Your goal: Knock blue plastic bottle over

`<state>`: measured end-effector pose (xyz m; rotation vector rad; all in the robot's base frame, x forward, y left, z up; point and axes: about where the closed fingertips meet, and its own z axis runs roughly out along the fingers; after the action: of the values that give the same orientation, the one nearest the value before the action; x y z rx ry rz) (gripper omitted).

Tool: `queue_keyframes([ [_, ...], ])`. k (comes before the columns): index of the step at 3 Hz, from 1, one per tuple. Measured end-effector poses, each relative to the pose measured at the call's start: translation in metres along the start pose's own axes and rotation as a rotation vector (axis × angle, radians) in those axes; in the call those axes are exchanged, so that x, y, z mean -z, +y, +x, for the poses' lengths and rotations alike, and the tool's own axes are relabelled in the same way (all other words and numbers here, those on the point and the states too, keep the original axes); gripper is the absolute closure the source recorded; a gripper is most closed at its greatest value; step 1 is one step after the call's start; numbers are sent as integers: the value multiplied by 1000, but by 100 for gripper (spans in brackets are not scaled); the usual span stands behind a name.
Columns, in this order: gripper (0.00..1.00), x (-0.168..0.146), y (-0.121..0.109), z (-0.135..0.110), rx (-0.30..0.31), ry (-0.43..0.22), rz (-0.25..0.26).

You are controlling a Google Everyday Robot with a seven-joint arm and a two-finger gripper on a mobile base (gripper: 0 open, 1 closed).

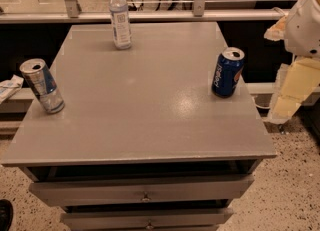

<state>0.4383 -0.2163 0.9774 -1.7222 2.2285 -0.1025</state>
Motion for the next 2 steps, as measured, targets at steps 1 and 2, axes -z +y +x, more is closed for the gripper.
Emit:
queue_keyframes([
  [1, 0, 0, 0, 0, 0, 0, 0],
  [2, 0, -20, -19, -22, -10, -90, 8],
])
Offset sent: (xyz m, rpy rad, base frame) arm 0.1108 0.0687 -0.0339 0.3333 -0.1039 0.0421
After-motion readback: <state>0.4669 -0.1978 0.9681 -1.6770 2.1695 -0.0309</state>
